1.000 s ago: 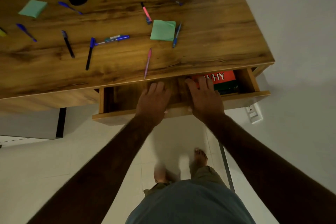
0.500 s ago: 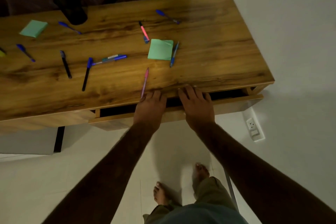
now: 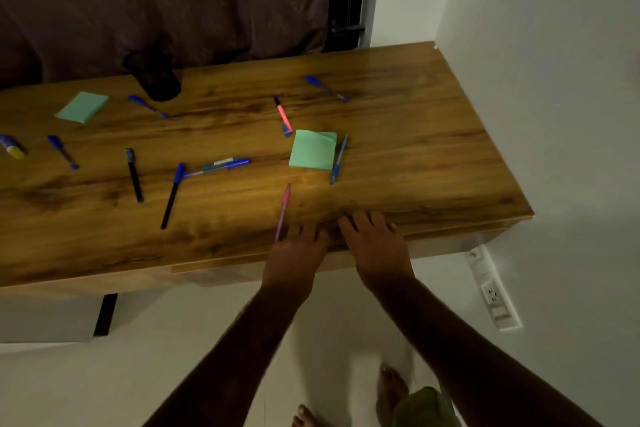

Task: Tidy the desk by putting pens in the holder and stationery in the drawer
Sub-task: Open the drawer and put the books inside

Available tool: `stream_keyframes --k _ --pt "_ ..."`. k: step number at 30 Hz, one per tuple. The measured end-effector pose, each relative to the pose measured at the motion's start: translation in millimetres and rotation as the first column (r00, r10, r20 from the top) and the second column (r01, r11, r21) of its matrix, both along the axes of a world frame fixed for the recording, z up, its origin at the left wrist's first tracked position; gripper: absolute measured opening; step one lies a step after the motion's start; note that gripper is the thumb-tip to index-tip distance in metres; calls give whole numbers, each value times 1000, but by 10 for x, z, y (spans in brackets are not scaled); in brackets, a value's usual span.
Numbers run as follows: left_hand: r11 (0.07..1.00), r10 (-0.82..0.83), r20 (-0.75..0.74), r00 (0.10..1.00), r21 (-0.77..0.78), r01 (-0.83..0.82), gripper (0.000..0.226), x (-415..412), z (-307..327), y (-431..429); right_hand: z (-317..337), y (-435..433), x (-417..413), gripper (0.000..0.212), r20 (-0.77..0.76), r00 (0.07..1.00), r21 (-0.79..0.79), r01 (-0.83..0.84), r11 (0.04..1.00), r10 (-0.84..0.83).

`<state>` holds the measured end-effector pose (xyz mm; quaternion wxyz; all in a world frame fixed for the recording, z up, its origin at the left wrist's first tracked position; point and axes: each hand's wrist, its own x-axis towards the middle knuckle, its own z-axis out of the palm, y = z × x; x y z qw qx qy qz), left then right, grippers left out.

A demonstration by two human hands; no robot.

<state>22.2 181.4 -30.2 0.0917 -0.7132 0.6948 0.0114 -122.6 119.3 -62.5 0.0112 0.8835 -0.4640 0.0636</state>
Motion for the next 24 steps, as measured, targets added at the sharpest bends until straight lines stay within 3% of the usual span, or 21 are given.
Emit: stream_keyframes --k 5,11,24 --pt "999 -5 6 1000 40 4 47 -12 35 -76 19 -95 74 53 -73 997 -14 17 1000 -18" --pt "999 7 14 1000 43 -8 58 -28 -40 -148 12 -139 112 53 -48 999 15 9 1000 -8" --pt "996 4 -67 998 -93 -10 47 -18 -118 -170 -74 -113 148 60 -119 993 -42 17 999 -22"
